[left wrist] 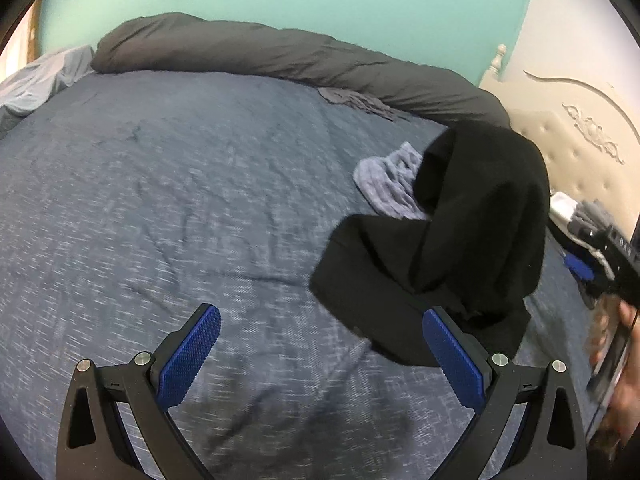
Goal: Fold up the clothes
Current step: 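Lower the black garment onto the bed with the right tool, then grasp the light blue checked garment with the right tool and lift it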
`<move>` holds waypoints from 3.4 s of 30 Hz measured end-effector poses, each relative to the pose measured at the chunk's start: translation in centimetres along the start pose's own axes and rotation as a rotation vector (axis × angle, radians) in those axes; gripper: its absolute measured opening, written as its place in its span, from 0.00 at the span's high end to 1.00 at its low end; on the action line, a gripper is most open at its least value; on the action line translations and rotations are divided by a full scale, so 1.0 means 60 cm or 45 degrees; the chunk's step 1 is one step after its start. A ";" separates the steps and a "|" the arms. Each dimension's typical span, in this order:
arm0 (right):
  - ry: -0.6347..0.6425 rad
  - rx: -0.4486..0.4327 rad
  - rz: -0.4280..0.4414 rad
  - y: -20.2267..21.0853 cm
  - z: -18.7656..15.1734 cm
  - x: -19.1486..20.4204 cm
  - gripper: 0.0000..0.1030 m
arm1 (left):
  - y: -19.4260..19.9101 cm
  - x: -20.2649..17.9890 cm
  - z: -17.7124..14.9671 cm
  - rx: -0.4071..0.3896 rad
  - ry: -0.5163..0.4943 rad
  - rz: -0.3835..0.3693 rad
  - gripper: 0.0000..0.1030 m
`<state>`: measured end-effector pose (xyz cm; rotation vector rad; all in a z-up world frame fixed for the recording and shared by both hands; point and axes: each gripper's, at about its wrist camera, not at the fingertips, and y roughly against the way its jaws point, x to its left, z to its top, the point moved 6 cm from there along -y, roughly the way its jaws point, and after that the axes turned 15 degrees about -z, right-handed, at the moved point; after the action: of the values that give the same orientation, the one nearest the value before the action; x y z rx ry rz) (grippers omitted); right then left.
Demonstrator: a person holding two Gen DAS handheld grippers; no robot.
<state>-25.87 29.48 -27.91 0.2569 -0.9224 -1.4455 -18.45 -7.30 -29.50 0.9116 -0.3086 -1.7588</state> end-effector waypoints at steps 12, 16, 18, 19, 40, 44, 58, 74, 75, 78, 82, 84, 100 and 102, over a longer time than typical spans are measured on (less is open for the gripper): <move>0.013 0.066 0.086 -0.012 -0.058 -0.017 0.20 | -0.063 -0.040 -0.029 0.100 0.019 -0.022 0.00; -0.022 0.042 0.119 -0.015 -0.048 -0.020 0.20 | -0.084 -0.051 -0.040 0.140 0.009 -0.024 0.00; -0.016 0.047 0.116 -0.022 -0.048 -0.022 0.20 | -0.094 -0.055 -0.044 0.160 -0.005 -0.016 0.00; -0.012 0.054 0.112 -0.026 -0.049 -0.024 0.20 | -0.099 -0.057 -0.046 0.170 -0.012 -0.010 0.00; -0.001 0.102 0.198 -0.053 -0.037 -0.001 0.20 | -0.083 -0.019 -0.002 0.115 -0.002 0.063 0.00; 0.129 0.011 0.239 -0.010 -0.021 0.050 0.20 | -0.058 0.010 0.017 0.074 0.026 0.089 0.00; 0.580 0.098 0.356 -0.024 0.031 0.337 0.20 | -0.014 0.070 0.053 -0.008 0.096 0.120 0.00; 0.964 0.259 -0.155 -0.249 0.037 0.352 0.38 | -0.026 0.094 0.063 -0.015 0.167 0.100 0.00; 0.954 0.259 -0.193 -0.256 0.046 0.330 0.39 | -0.027 0.094 0.063 -0.014 0.167 0.098 0.00; 0.928 0.264 -0.290 -0.271 0.071 0.264 0.47 | -0.029 0.089 0.062 -0.010 0.157 0.096 0.00; 0.909 0.281 -0.362 -0.280 0.089 0.203 0.48 | -0.034 0.088 0.060 0.000 0.158 0.089 0.00; 0.907 0.289 -0.337 -0.271 0.090 0.202 0.48 | -0.036 0.085 0.057 0.004 0.153 0.090 0.00; 1.036 0.417 -0.133 -0.258 0.030 0.373 0.33 | -0.029 0.091 0.065 -0.011 0.177 0.085 0.00; 1.067 0.448 -0.153 -0.286 0.013 0.379 0.31 | -0.026 0.100 0.067 -0.017 0.191 0.091 0.00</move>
<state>-42.06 6.10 -30.08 1.1006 -0.4551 -1.1033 -23.14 -12.95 -30.27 1.0050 -0.2284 -1.6157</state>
